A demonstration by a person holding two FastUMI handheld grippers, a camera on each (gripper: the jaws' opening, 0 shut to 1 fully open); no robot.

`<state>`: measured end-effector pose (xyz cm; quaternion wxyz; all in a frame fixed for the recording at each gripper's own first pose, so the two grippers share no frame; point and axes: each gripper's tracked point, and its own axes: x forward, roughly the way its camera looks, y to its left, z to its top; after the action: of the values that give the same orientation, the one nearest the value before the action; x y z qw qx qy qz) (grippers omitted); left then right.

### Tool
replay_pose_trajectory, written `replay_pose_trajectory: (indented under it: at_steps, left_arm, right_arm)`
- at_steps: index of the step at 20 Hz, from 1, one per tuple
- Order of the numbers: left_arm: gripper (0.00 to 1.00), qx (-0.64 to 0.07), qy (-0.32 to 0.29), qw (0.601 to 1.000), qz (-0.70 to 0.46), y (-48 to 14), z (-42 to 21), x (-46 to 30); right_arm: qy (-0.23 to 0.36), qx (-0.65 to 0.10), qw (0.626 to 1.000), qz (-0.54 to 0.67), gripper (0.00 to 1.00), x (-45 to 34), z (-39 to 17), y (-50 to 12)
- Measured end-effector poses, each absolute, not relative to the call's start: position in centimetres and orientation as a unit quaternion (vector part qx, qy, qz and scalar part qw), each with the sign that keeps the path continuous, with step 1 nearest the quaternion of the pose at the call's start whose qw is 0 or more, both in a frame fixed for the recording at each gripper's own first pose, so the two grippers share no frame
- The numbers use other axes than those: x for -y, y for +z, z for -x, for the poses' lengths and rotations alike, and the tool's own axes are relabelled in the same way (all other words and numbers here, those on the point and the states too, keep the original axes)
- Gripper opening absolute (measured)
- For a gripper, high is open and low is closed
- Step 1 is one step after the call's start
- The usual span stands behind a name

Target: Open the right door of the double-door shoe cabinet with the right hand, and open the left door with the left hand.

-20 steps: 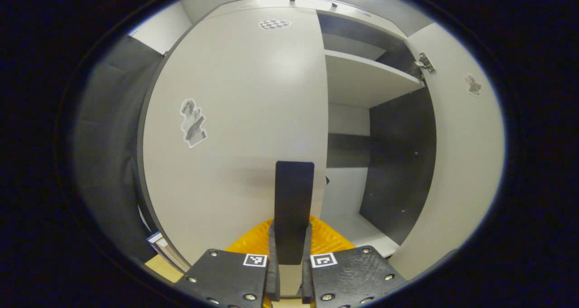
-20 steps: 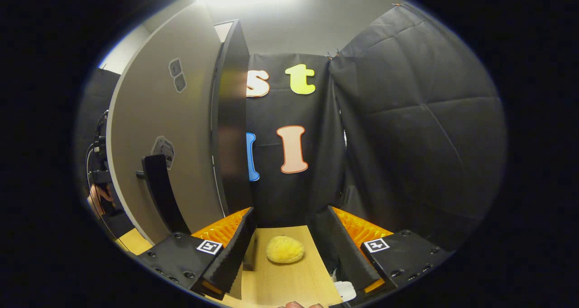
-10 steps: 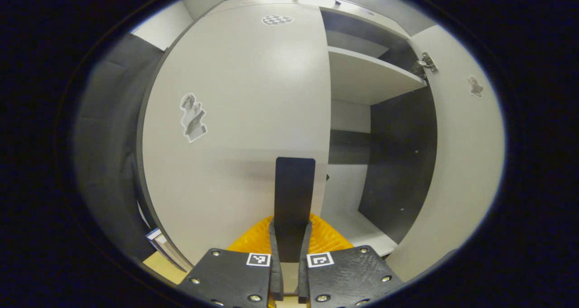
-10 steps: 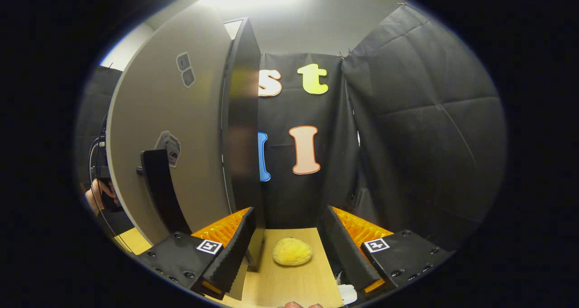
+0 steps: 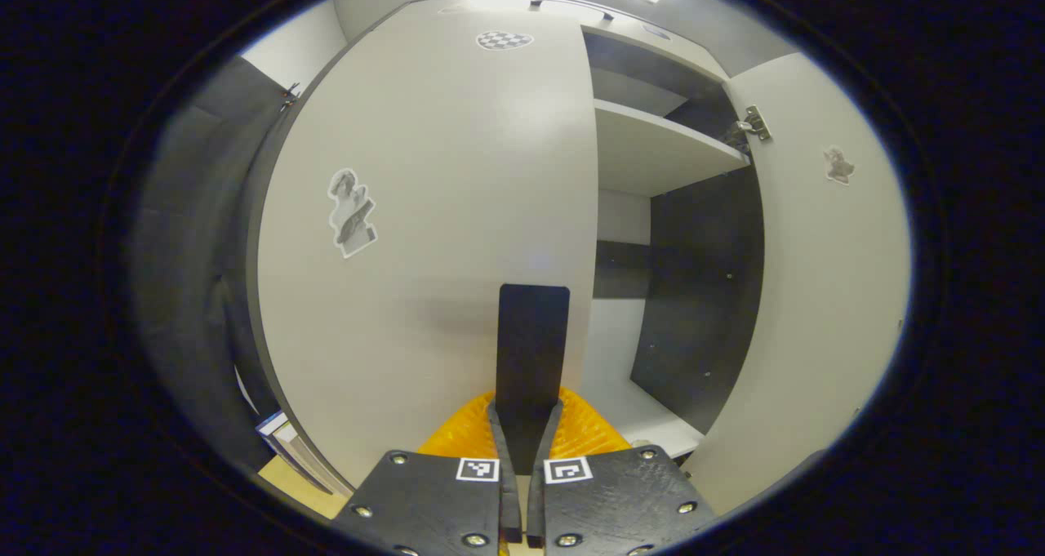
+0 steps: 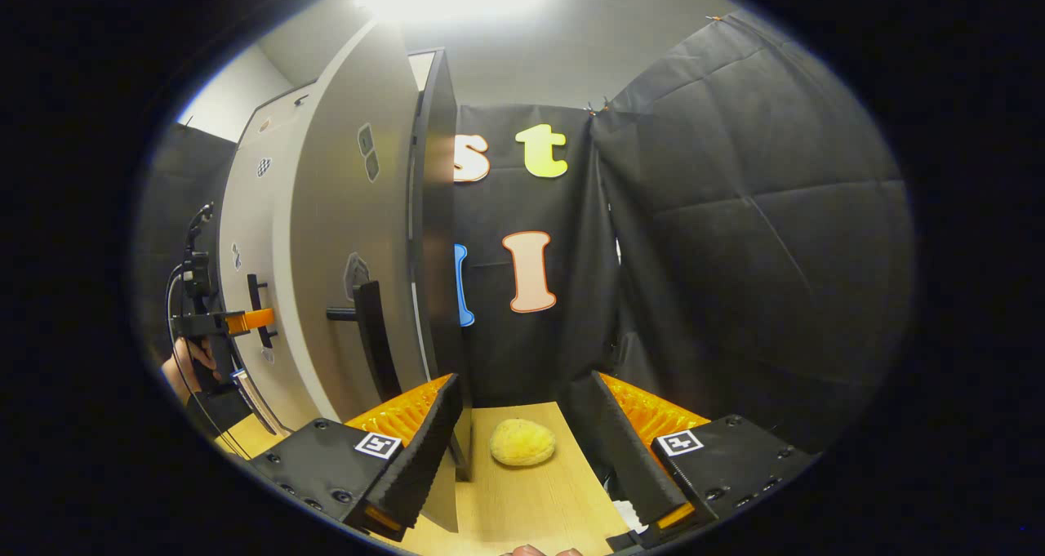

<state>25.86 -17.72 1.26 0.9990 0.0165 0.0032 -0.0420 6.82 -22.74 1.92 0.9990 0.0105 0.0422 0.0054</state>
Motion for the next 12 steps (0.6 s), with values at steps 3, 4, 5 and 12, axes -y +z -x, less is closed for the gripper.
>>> replay_pose_trajectory:
  at_steps: [3,4,5,12]
  left_arm:
    - [0.06,0.001,-0.063,0.998,-0.011,1.3,-25.6,17.7]
    - [0.06,0.003,-0.070,0.997,-0.011,1.4,-25.6,17.7]
    - [0.06,0.005,-0.078,0.997,-0.010,1.6,-25.7,17.7]
    - [0.06,0.009,-0.116,0.993,-0.007,2.4,-25.6,17.8]
  right_arm:
    - [-0.013,-0.038,0.999,-0.009,0.98,22.1,-4.6,2.2]
    - [-0.017,-0.037,0.999,-0.005,0.97,21.7,-3.9,2.2]
    - [-0.018,-0.036,0.999,-0.002,0.97,21.1,-3.3,2.2]
    - [0.008,-0.026,1.000,0.000,0.98,15.1,-1.0,2.7]
